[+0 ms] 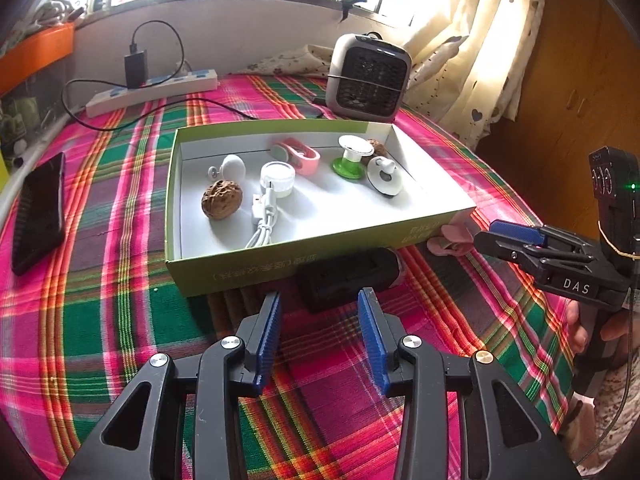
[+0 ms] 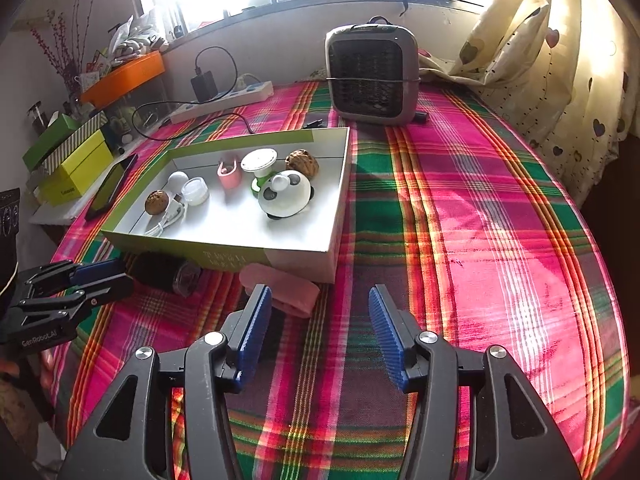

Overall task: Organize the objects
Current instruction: 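Withdraw both open tools from the box toward the black device and pink eraser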

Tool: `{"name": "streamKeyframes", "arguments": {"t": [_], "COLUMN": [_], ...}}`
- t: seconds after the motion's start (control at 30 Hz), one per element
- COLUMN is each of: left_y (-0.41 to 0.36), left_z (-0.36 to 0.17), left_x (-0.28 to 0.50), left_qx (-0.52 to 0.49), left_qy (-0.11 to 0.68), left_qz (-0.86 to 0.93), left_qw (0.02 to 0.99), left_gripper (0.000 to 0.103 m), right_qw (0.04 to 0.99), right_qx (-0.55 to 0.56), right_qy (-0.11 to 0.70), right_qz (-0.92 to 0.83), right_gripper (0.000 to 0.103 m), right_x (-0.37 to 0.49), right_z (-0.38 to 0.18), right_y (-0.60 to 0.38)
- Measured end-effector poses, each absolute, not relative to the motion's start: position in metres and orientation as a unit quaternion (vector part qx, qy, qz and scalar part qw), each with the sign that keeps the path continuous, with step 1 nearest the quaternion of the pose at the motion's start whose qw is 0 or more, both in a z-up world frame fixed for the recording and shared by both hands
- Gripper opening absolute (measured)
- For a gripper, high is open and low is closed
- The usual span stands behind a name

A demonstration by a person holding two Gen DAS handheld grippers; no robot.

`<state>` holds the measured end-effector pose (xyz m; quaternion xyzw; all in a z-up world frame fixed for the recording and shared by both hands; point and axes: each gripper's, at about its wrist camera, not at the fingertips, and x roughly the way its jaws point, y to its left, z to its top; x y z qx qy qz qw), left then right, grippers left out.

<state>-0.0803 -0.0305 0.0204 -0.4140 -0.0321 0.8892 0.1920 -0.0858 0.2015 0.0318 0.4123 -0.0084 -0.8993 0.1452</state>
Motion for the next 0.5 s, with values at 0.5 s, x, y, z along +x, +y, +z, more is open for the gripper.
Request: {"name": "streamKeyframes", "arguments": {"t": [0.5], "left_y": [-0.008], "left_z": [0.022], "left_x": [-0.063], "left_qx": [-0.416], "left_qy": [-0.009], "left_qz": [0.875], "left_qw": [0.246], "left_gripper": [0.037], "right_qw": [0.148], "right_qx": [0.422], "right_qy": [-0.014], "right_qz": [-0.895], "right_gripper": [0.052], "right_x": [-0.087], "right_z": [0.024], "right_y": [0.201]}}
